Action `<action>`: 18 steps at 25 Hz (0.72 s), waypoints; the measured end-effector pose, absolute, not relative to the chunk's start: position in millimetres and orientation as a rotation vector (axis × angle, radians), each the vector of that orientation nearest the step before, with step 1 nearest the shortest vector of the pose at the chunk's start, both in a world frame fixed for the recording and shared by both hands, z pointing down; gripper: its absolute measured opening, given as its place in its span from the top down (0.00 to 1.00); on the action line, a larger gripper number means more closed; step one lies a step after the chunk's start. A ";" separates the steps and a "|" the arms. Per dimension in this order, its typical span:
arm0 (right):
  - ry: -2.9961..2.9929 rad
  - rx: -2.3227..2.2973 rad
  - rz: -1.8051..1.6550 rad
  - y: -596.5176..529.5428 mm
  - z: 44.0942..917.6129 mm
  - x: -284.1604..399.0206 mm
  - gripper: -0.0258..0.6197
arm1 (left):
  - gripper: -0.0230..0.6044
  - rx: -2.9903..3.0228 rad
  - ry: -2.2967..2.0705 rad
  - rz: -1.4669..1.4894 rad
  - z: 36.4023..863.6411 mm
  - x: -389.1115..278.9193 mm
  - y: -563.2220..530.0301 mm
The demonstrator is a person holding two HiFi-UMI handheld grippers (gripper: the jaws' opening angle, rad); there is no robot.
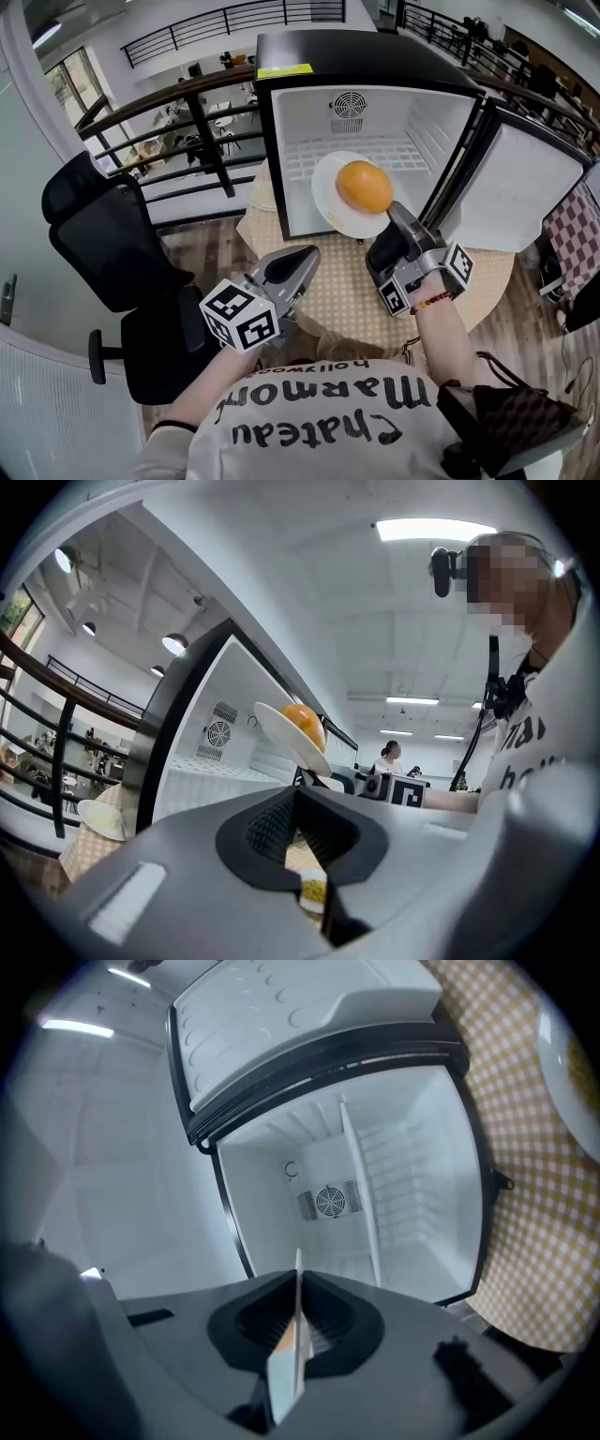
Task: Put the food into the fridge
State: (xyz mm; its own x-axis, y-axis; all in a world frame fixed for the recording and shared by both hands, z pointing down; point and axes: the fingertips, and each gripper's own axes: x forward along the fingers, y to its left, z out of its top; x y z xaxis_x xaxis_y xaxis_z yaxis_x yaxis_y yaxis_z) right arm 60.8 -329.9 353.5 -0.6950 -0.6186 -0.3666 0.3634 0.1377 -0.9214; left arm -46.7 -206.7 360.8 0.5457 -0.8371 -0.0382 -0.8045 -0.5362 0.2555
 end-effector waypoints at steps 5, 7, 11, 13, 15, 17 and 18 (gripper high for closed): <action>1.691 -0.314 -1.644 -356.7 355.6 53.0 0.91 | 0.95 2.558 -1.351 -0.246 365.3 -41.8 -240.9; 1.692 -0.342 -1.625 -368.6 354.0 50.3 0.91 | 0.95 2.560 -1.316 -0.245 367.4 -40.4 -255.0; 1.692 -0.384 -1.609 -393.6 351.3 39.7 0.91 | 0.95 2.599 -1.213 -0.170 376.5 -33.3 -279.0; 1.702 -0.415 -1.598 -406.1 349.4 36.3 0.91 | 0.95 2.626 -1.137 -0.103 385.4 -26.8 -288.3; 1.704 -0.450 -1.589 -416.9 348.6 30.1 0.91 | 0.95 2.633 -1.081 -0.050 395.0 -26.8 -295.0; 1.712 -0.483 -1.584 -427.2 348.0 19.7 0.91 | 0.95 2.631 -1.033 -0.027 400.8 -30.6 -301.0; 1.721 -0.500 -1.582 -432.2 347.6 13.7 0.91 | 0.95 2.632 -1.006 -0.021 402.8 -31.8 -303.4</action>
